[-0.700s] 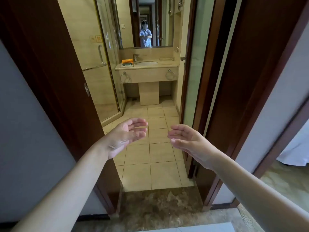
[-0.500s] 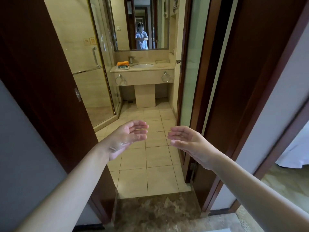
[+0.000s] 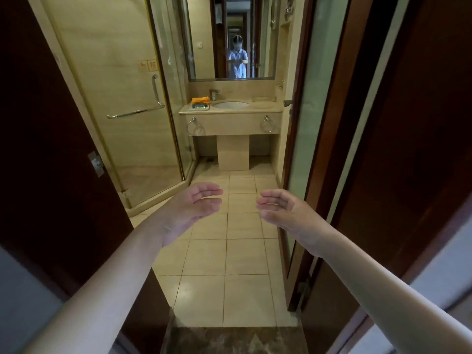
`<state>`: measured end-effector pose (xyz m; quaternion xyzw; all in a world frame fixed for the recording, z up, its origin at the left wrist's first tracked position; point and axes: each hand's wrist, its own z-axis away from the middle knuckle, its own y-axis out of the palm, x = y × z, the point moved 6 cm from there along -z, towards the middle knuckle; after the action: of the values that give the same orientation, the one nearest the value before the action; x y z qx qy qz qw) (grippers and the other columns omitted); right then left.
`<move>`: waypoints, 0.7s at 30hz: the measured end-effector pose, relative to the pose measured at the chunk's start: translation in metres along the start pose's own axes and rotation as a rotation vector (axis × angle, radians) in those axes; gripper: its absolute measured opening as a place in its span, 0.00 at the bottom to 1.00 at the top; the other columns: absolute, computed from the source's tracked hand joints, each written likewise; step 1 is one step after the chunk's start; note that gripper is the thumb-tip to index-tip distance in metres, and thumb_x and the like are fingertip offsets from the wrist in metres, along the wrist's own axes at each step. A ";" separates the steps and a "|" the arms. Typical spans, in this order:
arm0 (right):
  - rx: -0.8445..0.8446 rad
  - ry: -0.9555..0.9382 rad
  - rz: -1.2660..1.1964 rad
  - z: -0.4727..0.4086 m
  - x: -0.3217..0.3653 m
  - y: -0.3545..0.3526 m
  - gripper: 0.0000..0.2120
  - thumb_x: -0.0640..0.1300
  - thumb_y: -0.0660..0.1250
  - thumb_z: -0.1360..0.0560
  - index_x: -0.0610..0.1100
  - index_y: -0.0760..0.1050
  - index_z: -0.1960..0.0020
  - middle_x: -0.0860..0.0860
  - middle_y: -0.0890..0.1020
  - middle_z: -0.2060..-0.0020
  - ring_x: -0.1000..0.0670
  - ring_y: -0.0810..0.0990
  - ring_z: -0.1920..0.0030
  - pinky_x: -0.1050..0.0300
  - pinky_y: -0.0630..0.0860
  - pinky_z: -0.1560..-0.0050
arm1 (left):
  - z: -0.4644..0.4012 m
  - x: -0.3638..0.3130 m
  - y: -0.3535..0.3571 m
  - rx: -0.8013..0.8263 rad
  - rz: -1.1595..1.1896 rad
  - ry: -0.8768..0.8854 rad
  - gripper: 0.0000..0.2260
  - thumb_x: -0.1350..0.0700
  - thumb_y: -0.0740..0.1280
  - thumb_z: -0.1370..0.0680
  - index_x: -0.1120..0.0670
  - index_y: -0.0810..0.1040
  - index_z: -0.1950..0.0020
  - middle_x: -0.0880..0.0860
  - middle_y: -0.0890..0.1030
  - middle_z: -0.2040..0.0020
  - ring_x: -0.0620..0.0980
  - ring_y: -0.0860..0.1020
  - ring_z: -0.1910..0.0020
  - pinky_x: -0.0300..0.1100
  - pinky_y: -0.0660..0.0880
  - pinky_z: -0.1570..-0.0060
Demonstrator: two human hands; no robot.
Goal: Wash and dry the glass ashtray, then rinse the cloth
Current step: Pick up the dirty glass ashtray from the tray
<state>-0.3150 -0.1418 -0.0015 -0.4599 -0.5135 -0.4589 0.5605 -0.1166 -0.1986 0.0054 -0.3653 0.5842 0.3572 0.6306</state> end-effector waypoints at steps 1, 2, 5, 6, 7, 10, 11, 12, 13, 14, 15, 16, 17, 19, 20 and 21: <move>0.000 0.001 -0.004 -0.010 0.000 -0.001 0.17 0.42 0.70 0.30 0.54 0.72 0.45 0.54 0.79 0.45 0.56 0.77 0.43 0.57 0.71 0.38 | -0.007 0.002 -0.003 -0.003 0.002 -0.012 0.33 0.47 0.81 0.47 0.48 0.75 0.45 0.42 0.83 0.50 0.42 0.80 0.47 0.38 0.75 0.47; -0.007 0.000 -0.008 -0.022 -0.002 -0.003 0.16 0.41 0.70 0.30 0.54 0.72 0.45 0.54 0.79 0.45 0.56 0.77 0.43 0.58 0.71 0.39 | -0.015 0.004 -0.007 -0.008 0.006 -0.022 0.28 0.51 0.79 0.42 0.49 0.75 0.45 0.44 0.83 0.49 0.44 0.80 0.46 0.40 0.74 0.45; -0.026 -0.005 -0.002 -0.057 -0.005 -0.004 0.17 0.43 0.72 0.30 0.55 0.72 0.45 0.56 0.79 0.46 0.58 0.78 0.44 0.62 0.72 0.43 | -0.042 0.009 -0.023 -0.042 0.018 -0.042 0.18 0.63 0.71 0.32 0.49 0.73 0.45 0.48 0.78 0.44 0.46 0.77 0.43 0.43 0.71 0.40; -0.029 -0.006 0.004 -0.069 -0.005 -0.003 0.17 0.44 0.72 0.31 0.55 0.72 0.46 0.56 0.80 0.47 0.59 0.78 0.44 0.63 0.73 0.44 | -0.052 0.010 -0.029 -0.045 0.026 -0.039 0.19 0.63 0.70 0.33 0.50 0.73 0.45 0.49 0.78 0.44 0.47 0.77 0.43 0.43 0.71 0.40; -0.034 -0.007 0.007 -0.081 -0.006 -0.003 0.17 0.44 0.73 0.31 0.55 0.72 0.46 0.56 0.80 0.47 0.59 0.78 0.45 0.63 0.73 0.44 | -0.063 0.010 -0.035 -0.048 0.039 -0.035 0.19 0.63 0.70 0.34 0.50 0.74 0.46 0.49 0.78 0.44 0.47 0.77 0.44 0.42 0.71 0.41; -0.062 -0.012 -0.007 -0.117 -0.007 -0.003 0.21 0.48 0.74 0.36 0.54 0.72 0.45 0.55 0.80 0.46 0.57 0.78 0.43 0.56 0.72 0.37 | -0.096 0.004 -0.057 -0.050 0.079 -0.021 0.18 0.64 0.70 0.34 0.51 0.74 0.46 0.50 0.78 0.45 0.48 0.77 0.46 0.41 0.72 0.43; -0.074 -0.016 -0.007 -0.129 -0.005 -0.004 0.22 0.49 0.74 0.37 0.54 0.72 0.45 0.55 0.79 0.46 0.56 0.78 0.42 0.54 0.71 0.36 | -0.108 0.002 -0.063 -0.038 0.077 -0.011 0.20 0.63 0.70 0.35 0.51 0.74 0.46 0.50 0.78 0.45 0.48 0.77 0.46 0.41 0.72 0.43; -0.085 -0.014 0.000 -0.140 -0.004 -0.004 0.21 0.48 0.74 0.36 0.54 0.72 0.44 0.55 0.79 0.45 0.56 0.78 0.42 0.53 0.71 0.35 | -0.118 0.000 -0.069 -0.020 0.066 -0.009 0.21 0.62 0.71 0.37 0.51 0.74 0.46 0.50 0.78 0.45 0.47 0.77 0.45 0.41 0.72 0.42; -0.098 -0.010 0.007 -0.151 -0.003 -0.005 0.20 0.47 0.73 0.34 0.54 0.72 0.44 0.55 0.79 0.45 0.55 0.77 0.41 0.51 0.70 0.34 | -0.128 -0.002 -0.073 -0.004 0.048 -0.014 0.22 0.61 0.71 0.38 0.51 0.74 0.45 0.49 0.78 0.45 0.47 0.77 0.45 0.41 0.71 0.41; -0.112 -0.012 0.006 -0.161 -0.002 -0.006 0.19 0.45 0.73 0.33 0.54 0.72 0.44 0.55 0.79 0.45 0.55 0.77 0.41 0.50 0.70 0.34 | -0.137 -0.004 -0.078 0.012 0.029 -0.019 0.22 0.60 0.71 0.39 0.50 0.74 0.45 0.49 0.78 0.45 0.47 0.77 0.45 0.42 0.71 0.40; -0.125 -0.018 0.002 -0.171 0.000 -0.008 0.18 0.45 0.73 0.32 0.54 0.72 0.45 0.55 0.79 0.45 0.55 0.77 0.41 0.50 0.70 0.33 | -0.148 -0.006 -0.083 0.023 0.012 -0.022 0.23 0.59 0.71 0.39 0.50 0.74 0.45 0.49 0.78 0.45 0.47 0.77 0.45 0.43 0.70 0.39; -0.134 -0.022 0.001 -0.180 0.000 -0.010 0.18 0.44 0.73 0.31 0.54 0.72 0.45 0.55 0.79 0.45 0.55 0.77 0.41 0.49 0.70 0.33 | -0.158 -0.007 -0.088 0.030 -0.003 -0.028 0.23 0.59 0.72 0.39 0.50 0.74 0.45 0.49 0.78 0.45 0.47 0.77 0.45 0.43 0.70 0.39; -0.140 -0.023 0.004 -0.189 0.000 -0.012 0.18 0.45 0.72 0.31 0.55 0.72 0.45 0.55 0.79 0.45 0.55 0.78 0.41 0.49 0.70 0.33 | -0.169 -0.007 -0.092 0.037 -0.014 -0.032 0.22 0.60 0.71 0.38 0.50 0.74 0.45 0.49 0.78 0.44 0.48 0.77 0.45 0.43 0.70 0.39; -0.147 -0.018 0.010 -0.205 -0.001 -0.019 0.18 0.45 0.72 0.31 0.55 0.72 0.45 0.55 0.79 0.45 0.55 0.78 0.41 0.49 0.70 0.33 | -0.190 -0.005 -0.099 0.050 -0.024 -0.038 0.20 0.63 0.71 0.34 0.50 0.74 0.45 0.50 0.78 0.44 0.48 0.77 0.44 0.43 0.70 0.39; -0.149 -0.015 0.016 -0.214 -0.002 -0.023 0.17 0.45 0.72 0.31 0.55 0.72 0.45 0.55 0.79 0.45 0.56 0.77 0.41 0.49 0.70 0.33 | -0.200 -0.004 -0.102 0.055 -0.024 -0.043 0.18 0.65 0.70 0.32 0.50 0.74 0.46 0.50 0.78 0.44 0.48 0.77 0.44 0.44 0.70 0.39; -0.152 -0.011 0.023 -0.224 -0.004 -0.027 0.17 0.45 0.72 0.31 0.56 0.72 0.45 0.55 0.79 0.45 0.56 0.77 0.41 0.50 0.71 0.34 | -0.212 -0.002 -0.103 0.060 -0.025 -0.047 0.18 0.66 0.69 0.30 0.50 0.74 0.46 0.50 0.77 0.43 0.48 0.76 0.44 0.44 0.70 0.39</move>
<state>-0.3076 -0.3665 -0.0152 -0.5095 -0.4750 -0.4876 0.5263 -0.1268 -0.4338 0.0009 -0.3449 0.5751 0.3400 0.6593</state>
